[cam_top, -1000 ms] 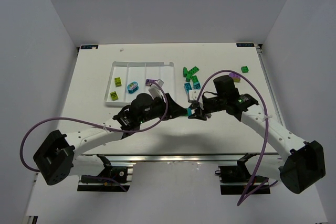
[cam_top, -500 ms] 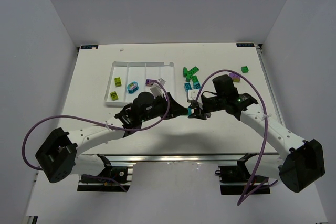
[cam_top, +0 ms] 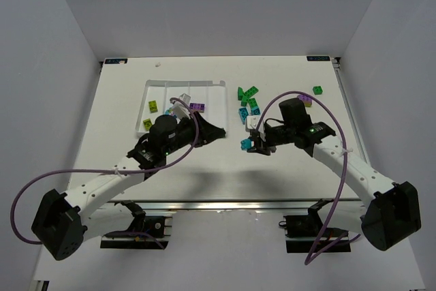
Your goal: Sort the legos into containers by color
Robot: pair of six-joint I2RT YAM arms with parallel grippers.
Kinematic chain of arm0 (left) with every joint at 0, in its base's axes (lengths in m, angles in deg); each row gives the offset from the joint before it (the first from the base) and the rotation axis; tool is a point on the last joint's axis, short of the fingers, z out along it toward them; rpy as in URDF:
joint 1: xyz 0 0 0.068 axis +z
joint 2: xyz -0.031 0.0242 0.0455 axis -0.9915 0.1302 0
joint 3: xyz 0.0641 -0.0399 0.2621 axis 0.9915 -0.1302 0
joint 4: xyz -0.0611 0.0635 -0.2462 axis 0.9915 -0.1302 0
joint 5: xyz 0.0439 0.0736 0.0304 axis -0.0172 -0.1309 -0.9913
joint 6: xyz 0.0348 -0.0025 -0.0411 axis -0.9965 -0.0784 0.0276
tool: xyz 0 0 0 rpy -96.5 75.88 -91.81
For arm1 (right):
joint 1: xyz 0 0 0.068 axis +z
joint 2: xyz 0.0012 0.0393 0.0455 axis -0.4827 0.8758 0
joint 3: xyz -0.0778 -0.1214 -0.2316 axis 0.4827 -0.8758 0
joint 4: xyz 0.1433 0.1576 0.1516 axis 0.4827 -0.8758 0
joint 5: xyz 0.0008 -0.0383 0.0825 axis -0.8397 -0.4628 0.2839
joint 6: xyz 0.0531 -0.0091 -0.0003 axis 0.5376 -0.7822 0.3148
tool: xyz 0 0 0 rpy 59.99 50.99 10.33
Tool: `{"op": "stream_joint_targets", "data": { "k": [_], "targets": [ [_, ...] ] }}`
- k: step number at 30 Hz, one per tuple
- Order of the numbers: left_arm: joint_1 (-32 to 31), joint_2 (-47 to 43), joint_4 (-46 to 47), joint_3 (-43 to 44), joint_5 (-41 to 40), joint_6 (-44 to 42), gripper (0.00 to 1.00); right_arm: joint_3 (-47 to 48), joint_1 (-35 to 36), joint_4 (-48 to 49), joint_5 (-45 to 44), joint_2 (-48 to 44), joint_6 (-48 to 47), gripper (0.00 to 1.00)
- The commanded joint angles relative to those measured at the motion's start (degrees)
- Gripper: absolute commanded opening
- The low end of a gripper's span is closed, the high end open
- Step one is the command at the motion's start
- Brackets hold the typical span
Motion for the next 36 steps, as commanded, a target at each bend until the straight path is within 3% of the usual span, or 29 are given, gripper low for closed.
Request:
{"op": "stream_joint_targets", "data": {
  "k": [1,3,8,14,25,27,31,36],
  "targets": [
    [1.3,-3.1,-4.4,0.0,0.4,-2.0,0.0,0.6,-0.1,1.0,0.1,0.3,0.0,0.04],
    [2.1,-4.1,-8.4,0.6,-1.3,-2.3,0.0,1.1,-0.1,3.5,-0.8,1.7,2.5,0.05],
    [4.1,-7.5,-22.3,5.6,-14.2,-3.1,0.0,5.5,2.7,12.6,-8.0,8.9,13.4,0.06],
    [4.3,-12.7,-33.9,8.6,-27.0,-1.6,0.0,18.5,7.6,17.0,-8.7,24.1,24.7,0.07],
    [4.3,-22.9,-45.0,12.5,-34.1,-0.4,0.0,50.7,15.6,18.6,-9.3,56.0,36.2,0.08],
    [4.3,-24.7,-45.8,11.9,-34.1,0.9,0.0,57.8,15.8,18.2,-9.8,61.4,38.1,0.11],
    [4.3,-28.1,-45.8,9.4,-33.9,2.7,0.0,63.2,17.0,18.9,-11.7,66.1,37.1,0.22],
    [4.3,-29.4,-46.2,8.4,-34.1,3.1,0.0,63.8,17.2,19.4,-14.9,68.3,36.0,0.53]
  ]
}}
